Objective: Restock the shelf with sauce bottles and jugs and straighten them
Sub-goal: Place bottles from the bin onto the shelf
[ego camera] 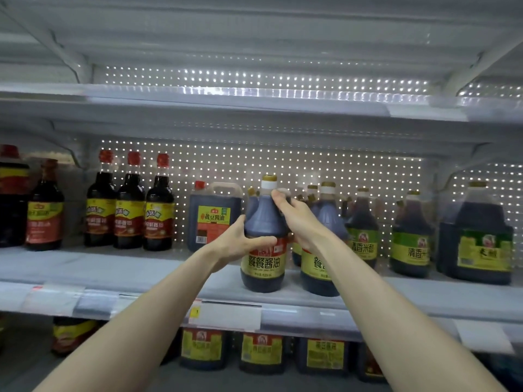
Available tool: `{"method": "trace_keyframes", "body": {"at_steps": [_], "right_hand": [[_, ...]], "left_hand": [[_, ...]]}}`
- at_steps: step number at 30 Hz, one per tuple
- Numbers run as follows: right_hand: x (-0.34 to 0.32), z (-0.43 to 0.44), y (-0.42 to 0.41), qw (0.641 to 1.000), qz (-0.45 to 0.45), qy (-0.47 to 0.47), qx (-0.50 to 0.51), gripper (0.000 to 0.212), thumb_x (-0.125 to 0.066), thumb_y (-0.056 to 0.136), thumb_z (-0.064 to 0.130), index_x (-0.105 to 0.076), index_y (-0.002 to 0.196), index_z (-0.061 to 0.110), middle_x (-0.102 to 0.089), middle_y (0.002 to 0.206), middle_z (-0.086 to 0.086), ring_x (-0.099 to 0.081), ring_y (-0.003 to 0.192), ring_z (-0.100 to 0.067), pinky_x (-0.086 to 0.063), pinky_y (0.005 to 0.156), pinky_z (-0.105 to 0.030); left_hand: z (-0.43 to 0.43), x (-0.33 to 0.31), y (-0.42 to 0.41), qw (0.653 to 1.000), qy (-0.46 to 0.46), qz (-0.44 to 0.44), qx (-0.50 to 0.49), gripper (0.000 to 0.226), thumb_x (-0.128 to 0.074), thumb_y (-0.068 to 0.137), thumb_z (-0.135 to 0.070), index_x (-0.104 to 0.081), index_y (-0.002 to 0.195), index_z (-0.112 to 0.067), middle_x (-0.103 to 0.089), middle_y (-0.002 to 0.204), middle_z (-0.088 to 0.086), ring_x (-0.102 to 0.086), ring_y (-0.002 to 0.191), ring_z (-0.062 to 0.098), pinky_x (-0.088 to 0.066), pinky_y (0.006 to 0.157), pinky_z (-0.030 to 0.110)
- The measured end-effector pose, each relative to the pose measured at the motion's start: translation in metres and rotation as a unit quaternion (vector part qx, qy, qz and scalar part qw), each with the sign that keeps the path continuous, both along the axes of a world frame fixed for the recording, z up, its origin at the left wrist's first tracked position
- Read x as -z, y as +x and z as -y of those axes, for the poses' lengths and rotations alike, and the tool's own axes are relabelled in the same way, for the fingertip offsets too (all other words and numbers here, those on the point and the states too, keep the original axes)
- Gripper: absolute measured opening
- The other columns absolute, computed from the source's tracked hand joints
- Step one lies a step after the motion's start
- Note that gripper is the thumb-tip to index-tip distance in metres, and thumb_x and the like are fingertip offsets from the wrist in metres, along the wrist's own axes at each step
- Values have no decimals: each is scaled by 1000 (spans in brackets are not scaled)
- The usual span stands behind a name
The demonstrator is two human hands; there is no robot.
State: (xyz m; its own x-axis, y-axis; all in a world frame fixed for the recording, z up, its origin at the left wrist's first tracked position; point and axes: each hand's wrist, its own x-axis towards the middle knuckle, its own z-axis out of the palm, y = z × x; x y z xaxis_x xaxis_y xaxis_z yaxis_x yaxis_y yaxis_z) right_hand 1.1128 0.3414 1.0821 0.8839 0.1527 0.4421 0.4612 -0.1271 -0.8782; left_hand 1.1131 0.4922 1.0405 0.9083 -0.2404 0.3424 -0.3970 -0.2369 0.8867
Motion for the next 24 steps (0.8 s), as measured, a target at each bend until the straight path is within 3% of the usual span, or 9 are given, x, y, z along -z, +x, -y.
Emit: {"method": "trace_keyframes", "body": {"at_steps": [6,10,13,17,20,22,24], "right_hand": [[2,1,7,999,-36,13,6,54,-45,97,50,-48,134,11,-59,129,-7,-57,113,-23,-47,96,-40],[7,-3,7,998,-57,20,15,61,-42,98,51,-39,140,8,-53,136,-8,-55,116,-24,-47,94,-41],[14,-4,2,998,-56,17,30,59,-39,98,53,-38,141,12,-52,137,-7,-55,117,-25,-47,97,-44],[39,-3,-8,998,-39,4,44,49,-34,101,48,-37,140,20,-54,132,-1,-55,116,-20,-46,97,-43],[66,-5,-17,997,-44,15,69,53,-34,101,48,-32,147,22,-50,141,-2,-51,124,-21,-41,106,-49],[78,-5,-23,995,-41,29,82,50,-34,102,45,-34,145,20,-49,140,-1,-50,123,-19,-41,106,-45],[84,-6,-28,996,-30,42,79,38,-34,103,38,-41,137,21,-54,127,2,-53,115,-15,-44,98,-35]], "left_hand": [[6,3,5,1000,-2,8,-11,52,-74,82,-25,-44,123,-22,-63,112,-2,-61,101,9,-50,78,23],[5,11,7,999,-17,-10,-25,71,-72,81,-34,-33,137,-16,-57,124,2,-58,104,11,-49,77,24],[5,19,6,999,-42,-15,-22,69,-67,84,-39,-32,140,-17,-57,125,1,-57,106,11,-47,81,27],[6,21,-3,994,-107,-14,-26,63,-52,89,-52,-37,141,-18,-59,126,1,-58,113,15,-45,101,41],[5,24,-12,990,-134,-26,-25,59,-40,95,-53,-33,144,-20,-56,132,2,-55,115,17,-44,98,41],[6,29,-17,990,-136,-35,-25,58,-35,98,-52,-29,147,-23,-52,136,1,-52,114,15,-40,93,39],[8,33,-21,990,-131,-43,-26,54,-31,99,-51,-28,147,-26,-52,133,-1,-51,109,14,-37,93,40]]}}
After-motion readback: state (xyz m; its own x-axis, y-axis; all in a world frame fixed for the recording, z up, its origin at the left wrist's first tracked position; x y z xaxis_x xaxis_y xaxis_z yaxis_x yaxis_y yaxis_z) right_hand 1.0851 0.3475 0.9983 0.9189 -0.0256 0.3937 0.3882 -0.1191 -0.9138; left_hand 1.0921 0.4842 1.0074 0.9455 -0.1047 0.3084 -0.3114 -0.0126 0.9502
